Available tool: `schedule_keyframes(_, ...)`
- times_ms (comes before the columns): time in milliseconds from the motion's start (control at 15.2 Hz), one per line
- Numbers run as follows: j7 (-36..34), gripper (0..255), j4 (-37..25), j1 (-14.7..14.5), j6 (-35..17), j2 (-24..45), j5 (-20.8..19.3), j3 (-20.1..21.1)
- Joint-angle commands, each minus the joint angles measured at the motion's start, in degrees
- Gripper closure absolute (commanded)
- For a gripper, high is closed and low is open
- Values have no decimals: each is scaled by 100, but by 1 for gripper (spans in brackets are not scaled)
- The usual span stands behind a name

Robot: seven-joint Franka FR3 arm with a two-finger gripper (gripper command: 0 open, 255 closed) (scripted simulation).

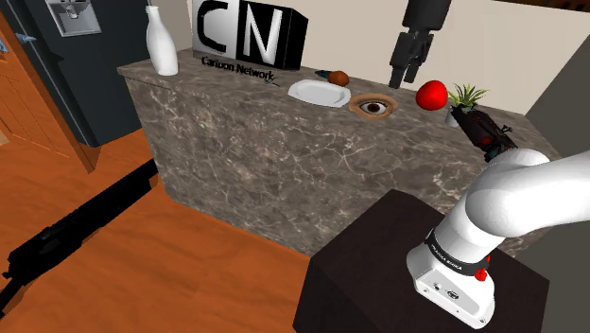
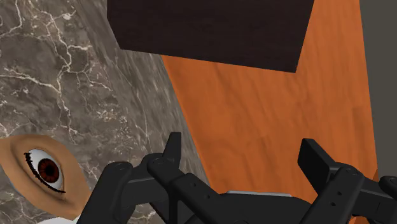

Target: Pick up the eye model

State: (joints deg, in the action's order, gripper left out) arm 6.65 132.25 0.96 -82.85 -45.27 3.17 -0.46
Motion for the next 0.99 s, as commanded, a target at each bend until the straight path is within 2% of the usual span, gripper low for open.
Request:
schedule_keyframes(0,0,0,0,0,0,0,0,0)
schedule_keyframes(462,1159,0,231,125,-859,498,-629,-778)
schedule_keyframes(924,2274,0,66,185,-1776,1392,-1019,-1550)
